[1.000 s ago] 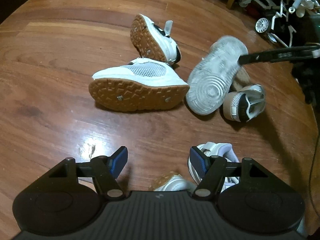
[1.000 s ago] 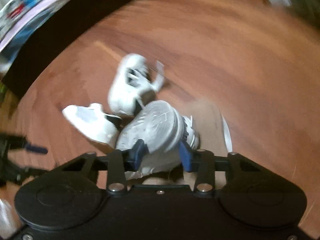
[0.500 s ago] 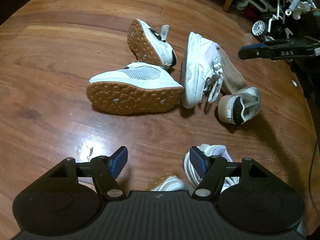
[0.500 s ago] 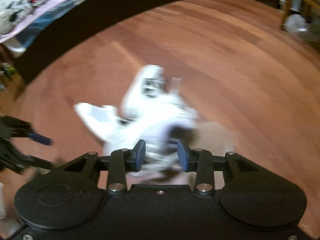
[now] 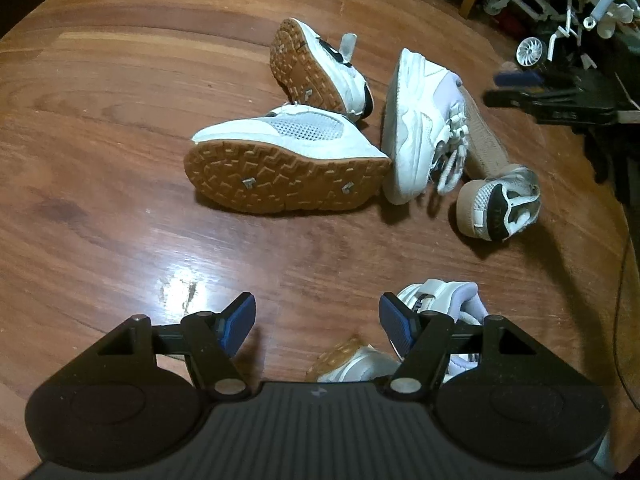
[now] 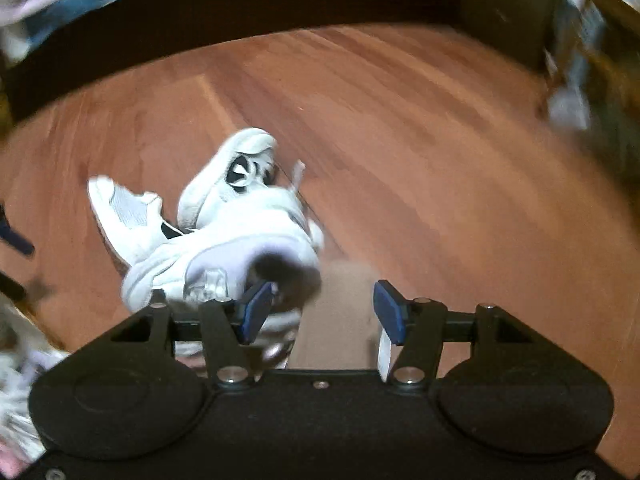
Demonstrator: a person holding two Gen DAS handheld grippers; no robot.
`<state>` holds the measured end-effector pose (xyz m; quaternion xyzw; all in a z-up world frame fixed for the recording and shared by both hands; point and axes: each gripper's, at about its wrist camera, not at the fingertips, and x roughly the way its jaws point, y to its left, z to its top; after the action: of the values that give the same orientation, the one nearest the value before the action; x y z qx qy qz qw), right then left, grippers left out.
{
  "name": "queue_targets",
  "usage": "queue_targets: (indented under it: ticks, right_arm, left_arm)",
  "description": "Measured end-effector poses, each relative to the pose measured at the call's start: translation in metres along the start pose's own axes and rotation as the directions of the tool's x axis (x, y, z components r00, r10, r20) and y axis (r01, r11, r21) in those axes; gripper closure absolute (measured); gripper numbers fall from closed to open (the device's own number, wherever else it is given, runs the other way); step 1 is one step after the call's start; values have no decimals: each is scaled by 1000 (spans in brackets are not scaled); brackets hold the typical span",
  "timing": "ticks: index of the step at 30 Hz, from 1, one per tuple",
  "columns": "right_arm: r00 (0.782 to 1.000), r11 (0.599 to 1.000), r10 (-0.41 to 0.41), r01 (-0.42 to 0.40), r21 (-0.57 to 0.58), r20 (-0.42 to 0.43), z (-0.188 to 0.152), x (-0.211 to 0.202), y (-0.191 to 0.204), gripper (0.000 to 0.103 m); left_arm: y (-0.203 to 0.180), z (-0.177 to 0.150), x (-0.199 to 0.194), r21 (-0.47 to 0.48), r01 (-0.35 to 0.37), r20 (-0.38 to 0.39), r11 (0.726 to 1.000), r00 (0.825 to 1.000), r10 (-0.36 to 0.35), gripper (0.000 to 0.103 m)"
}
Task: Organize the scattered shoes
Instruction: 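Carry the lavender-lined sneaker with the right tool toward the shoe row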
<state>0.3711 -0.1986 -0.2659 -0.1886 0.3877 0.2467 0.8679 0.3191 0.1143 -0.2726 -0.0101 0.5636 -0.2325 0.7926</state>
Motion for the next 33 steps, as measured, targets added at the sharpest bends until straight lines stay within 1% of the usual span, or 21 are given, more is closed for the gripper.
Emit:
queue_targets:
  ticks: [2,5,7,9,11,12,13,15,16,17,18,19,20,30,33]
  right_arm:
    - [1000,997,-16,16,-79,10,1,11,8,44]
    - [999,987,-34,39,-154,41,-5,25,11,45]
    - [995,989,-43,55,-140,90,-8,30,7,46]
    - [991,990,-32,50,-135,129,-10,34,3,46]
    - [986,986,-8,35,-161,169,-11,35,4,47]
    - [983,984,0,33,-174,184,-11,36,5,51]
    - [981,982,2,34,-184,195,-10,37,6,52]
    - [978,980,9,33,-197,210,-8,40,7,52]
    - [978,981,15,26,-192,208,-7,41,6,52]
    - [980,983,31,6,-184,197,-4,41,5,56]
    - [982,985,55,-24,-172,178,-1,42,4,74]
    - [984,986,80,-54,-161,160,3,43,3,77]
    - [984,986,96,-74,-148,149,5,42,1,83]
    - [975,983,182,-182,-15,130,18,9,-17,85]
    - [974,982,185,-187,0,129,20,-4,-18,85]
  left_arm:
    - [1,-2,2,-1,4,-7,1000,1000,-4,35]
    - [3,-6,5,-1,0,-19,1000,1000,0,35]
    - [5,-8,5,-5,-1,-25,1000,1000,1,35]
    - [7,-10,6,-7,-2,-30,1000,1000,2,35]
    - [9,-11,6,-7,-8,-37,1000,999,7,35]
    - [9,-12,7,-7,-8,-38,1000,999,8,35]
    - [9,-12,7,-7,-9,-40,1000,999,9,35]
    - [10,-11,7,-6,-11,-41,1000,999,11,35]
    - [10,-11,7,-7,-12,-42,1000,999,12,35]
    - [10,-10,7,-7,-12,-42,1000,999,12,35]
    - [10,-9,7,-6,-14,-42,1000,999,13,35]
    - [10,-8,7,-5,-15,-43,1000,999,15,35]
    - [10,-7,7,-4,-16,-41,1000,999,16,35]
    - [11,6,-5,-15,-16,4,1000,1000,16,35]
    - [5,10,-11,-7,-12,23,1000,1000,13,35]
